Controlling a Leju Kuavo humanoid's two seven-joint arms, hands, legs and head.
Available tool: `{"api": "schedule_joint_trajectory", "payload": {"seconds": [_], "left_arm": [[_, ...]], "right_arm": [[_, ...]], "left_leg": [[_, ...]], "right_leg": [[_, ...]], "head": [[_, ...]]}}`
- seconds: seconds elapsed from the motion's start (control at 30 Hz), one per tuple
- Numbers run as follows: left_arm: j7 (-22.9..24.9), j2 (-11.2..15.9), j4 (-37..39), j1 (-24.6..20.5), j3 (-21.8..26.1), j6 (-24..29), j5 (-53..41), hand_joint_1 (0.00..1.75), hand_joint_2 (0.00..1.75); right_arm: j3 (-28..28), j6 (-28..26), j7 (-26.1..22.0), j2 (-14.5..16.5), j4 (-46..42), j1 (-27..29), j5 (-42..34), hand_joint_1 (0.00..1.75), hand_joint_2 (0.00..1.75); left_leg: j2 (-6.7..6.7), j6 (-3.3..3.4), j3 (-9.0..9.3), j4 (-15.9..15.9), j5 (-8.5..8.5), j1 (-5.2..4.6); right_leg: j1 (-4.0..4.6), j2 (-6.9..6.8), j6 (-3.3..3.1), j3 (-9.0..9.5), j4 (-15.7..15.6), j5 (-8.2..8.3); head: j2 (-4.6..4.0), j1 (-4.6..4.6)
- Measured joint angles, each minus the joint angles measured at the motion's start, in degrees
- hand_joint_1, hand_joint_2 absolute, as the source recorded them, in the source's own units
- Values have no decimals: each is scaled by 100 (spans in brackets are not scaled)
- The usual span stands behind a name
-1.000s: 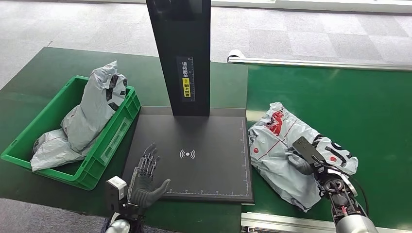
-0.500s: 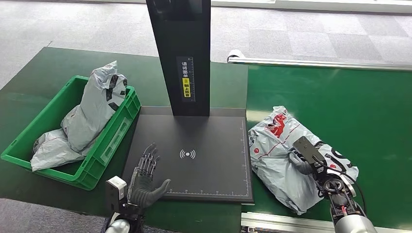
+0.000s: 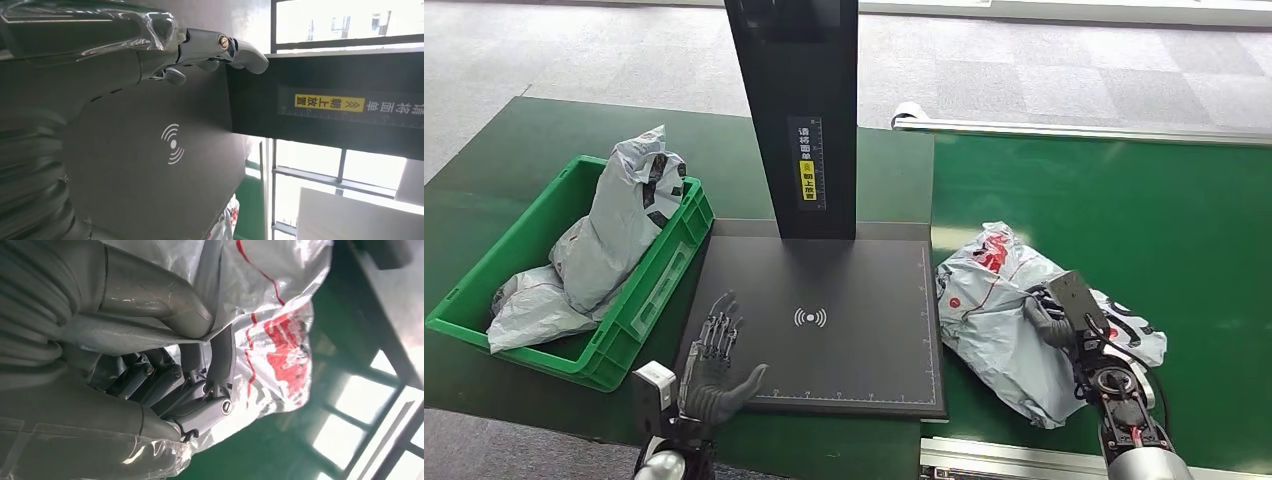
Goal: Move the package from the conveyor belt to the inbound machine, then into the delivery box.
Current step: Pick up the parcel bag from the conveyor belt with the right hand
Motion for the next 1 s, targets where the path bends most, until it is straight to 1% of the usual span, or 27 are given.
{"api": "schedule_joint_trajectory", "payload": {"seconds": [0.17,0.4,0.5,0.57,0.7,0.8,0.9,1.0], "left_arm": [[10,-10,-91,40,48,1,0,0,175],[14,-14,-128,59,90,1,0,0,175],[14,-15,-136,75,101,1,-8,0,175],[14,-19,-153,103,118,1,-38,0,175],[-4,-28,-174,155,160,-4,-104,0,175],[-52,-58,-191,192,183,-14,-185,0,175],[-93,-100,-235,202,208,-38,-282,0,175],[-110,-134,-315,159,271,-85,-392,0,175]], "right_arm": [[-57,18,46,53,-539,176,-130,175,175],[-79,18,49,84,-821,278,-144,175,175],[-102,12,49,99,-1051,392,-314,175,175],[-123,6,124,112,-1477,588,-566,175,175],[-189,-44,405,148,-2770,1142,-963,175,175],[-262,-164,560,239,-3815,1547,-921,175,175],[-311,-248,579,332,-4717,1848,-735,175,175],[-296,-64,634,343,-5580,2008,-556,175,175]], "left_leg": [[0,0,0,0,0,0],[0,0,0,0,0,0],[-1,0,0,0,0,0],[-2,0,-2,0,0,0],[-3,1,-7,0,-2,0],[-2,1,-8,-1,-3,0],[-2,1,-7,-1,-2,0],[2,1,-5,-1,-1,0]], "right_leg": [[0,0,0,0,0,0],[0,0,0,0,0,0],[0,-1,0,-1,0,0],[0,-3,0,-2,0,-1],[0,-3,1,-6,0,-2],[0,-3,1,-8,0,-2],[0,-3,0,-7,0,-2],[0,-1,0,-5,0,-2]], "head": [[0,1],[0,0],[0,0],[0,1],[0,-1],[0,-1],[0,1],[0,1]]}}
